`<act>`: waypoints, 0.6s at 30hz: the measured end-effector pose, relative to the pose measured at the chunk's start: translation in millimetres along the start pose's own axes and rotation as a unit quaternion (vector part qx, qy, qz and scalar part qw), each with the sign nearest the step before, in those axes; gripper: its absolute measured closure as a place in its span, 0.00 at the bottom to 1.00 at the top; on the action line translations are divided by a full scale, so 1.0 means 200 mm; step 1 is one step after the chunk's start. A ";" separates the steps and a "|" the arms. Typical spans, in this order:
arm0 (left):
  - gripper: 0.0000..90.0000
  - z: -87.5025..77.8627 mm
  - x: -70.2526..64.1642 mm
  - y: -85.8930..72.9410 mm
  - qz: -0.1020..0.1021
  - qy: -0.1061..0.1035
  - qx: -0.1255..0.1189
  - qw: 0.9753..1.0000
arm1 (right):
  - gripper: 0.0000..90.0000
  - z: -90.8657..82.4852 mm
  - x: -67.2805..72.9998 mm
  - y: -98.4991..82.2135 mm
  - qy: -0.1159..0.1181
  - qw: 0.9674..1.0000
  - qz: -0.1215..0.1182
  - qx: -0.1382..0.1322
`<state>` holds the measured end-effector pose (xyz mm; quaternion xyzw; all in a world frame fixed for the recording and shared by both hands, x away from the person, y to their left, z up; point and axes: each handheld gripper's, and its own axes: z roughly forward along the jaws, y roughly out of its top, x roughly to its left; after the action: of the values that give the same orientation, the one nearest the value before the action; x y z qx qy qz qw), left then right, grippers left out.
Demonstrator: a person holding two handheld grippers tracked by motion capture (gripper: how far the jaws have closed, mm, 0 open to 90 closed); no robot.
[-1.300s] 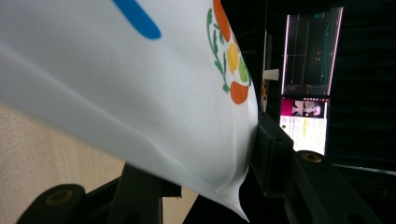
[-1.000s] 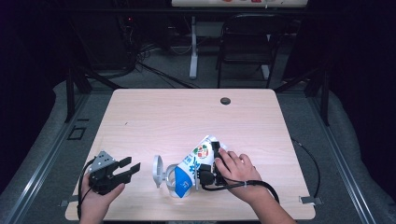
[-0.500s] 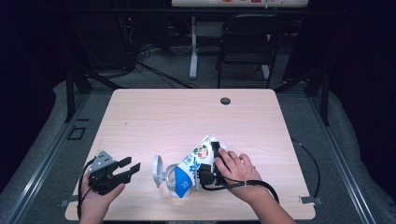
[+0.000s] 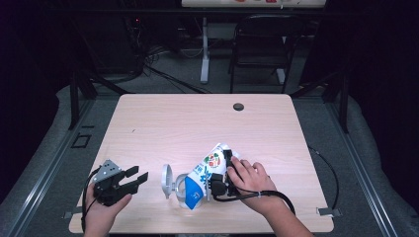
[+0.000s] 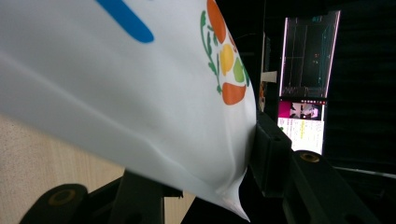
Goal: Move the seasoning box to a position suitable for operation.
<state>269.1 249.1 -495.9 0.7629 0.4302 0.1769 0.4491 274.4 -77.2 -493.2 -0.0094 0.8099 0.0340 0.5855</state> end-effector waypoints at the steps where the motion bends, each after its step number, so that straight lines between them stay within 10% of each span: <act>1: 0.60 0.00 0.00 0.00 0.000 0.000 0.000 1.000 | 0.68 0.00 0.00 0.00 0.000 1.000 0.000 0.000; 18: 0.60 0.00 0.00 0.00 -0.001 0.000 0.001 1.000 | 0.68 0.00 0.00 0.00 0.000 1.000 -0.003 -0.003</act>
<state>269.2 249.0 -496.4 0.7629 0.4314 0.1761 0.4482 274.8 -77.2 -492.8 -0.0135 0.8098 0.0341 0.5855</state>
